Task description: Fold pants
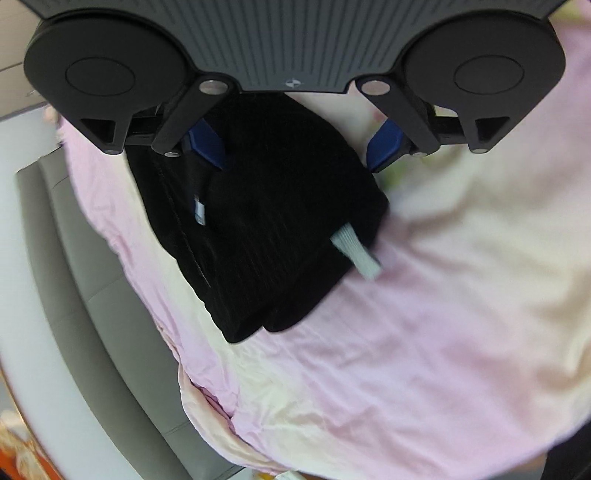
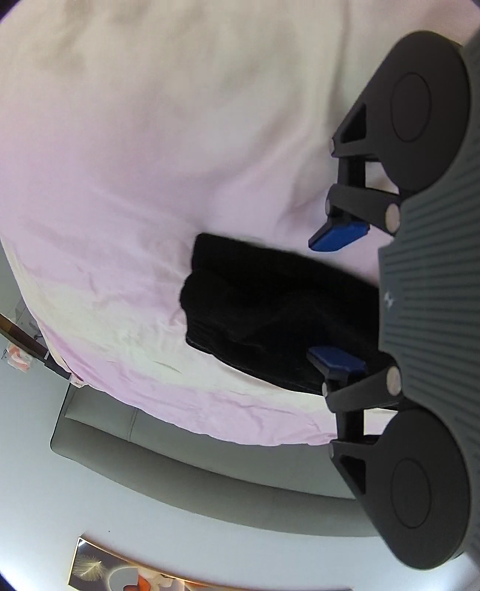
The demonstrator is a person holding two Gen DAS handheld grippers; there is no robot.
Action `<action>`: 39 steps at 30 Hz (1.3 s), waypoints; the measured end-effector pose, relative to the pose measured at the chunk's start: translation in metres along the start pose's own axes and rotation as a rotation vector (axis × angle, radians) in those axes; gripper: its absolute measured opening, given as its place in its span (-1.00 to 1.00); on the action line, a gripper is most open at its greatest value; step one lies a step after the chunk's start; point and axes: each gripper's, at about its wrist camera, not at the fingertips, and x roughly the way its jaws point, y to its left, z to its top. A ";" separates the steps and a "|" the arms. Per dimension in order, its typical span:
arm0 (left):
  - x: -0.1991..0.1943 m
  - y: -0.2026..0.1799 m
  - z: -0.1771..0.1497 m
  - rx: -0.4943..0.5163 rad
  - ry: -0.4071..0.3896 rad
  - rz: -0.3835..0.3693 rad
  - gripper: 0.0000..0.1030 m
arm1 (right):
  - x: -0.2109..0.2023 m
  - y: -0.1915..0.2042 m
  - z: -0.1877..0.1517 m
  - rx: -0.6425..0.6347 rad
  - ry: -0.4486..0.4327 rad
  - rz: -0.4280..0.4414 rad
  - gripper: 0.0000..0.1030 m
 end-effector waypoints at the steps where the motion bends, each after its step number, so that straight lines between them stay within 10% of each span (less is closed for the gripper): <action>1: 0.000 0.002 -0.006 -0.043 0.005 -0.026 0.90 | -0.004 -0.005 -0.009 0.006 -0.001 0.015 0.07; 18: 0.057 0.012 -0.025 -0.360 -0.170 -0.107 0.91 | 0.033 -0.020 0.004 0.098 -0.002 0.086 0.19; 21: 0.059 0.010 -0.023 -0.342 -0.164 -0.053 0.30 | 0.049 -0.010 0.008 0.072 -0.014 0.062 0.19; 26: 0.047 0.010 -0.019 -0.322 -0.164 -0.073 -0.09 | 0.058 0.005 0.014 0.026 0.004 0.026 -0.78; 35: -0.041 -0.049 0.024 -0.138 -0.199 -0.247 -0.20 | -0.037 0.088 0.039 -0.039 -0.005 0.206 -0.83; 39: -0.065 -0.022 0.028 -0.131 -0.215 -0.205 -0.19 | -0.082 0.066 0.031 -0.006 0.011 0.210 -0.83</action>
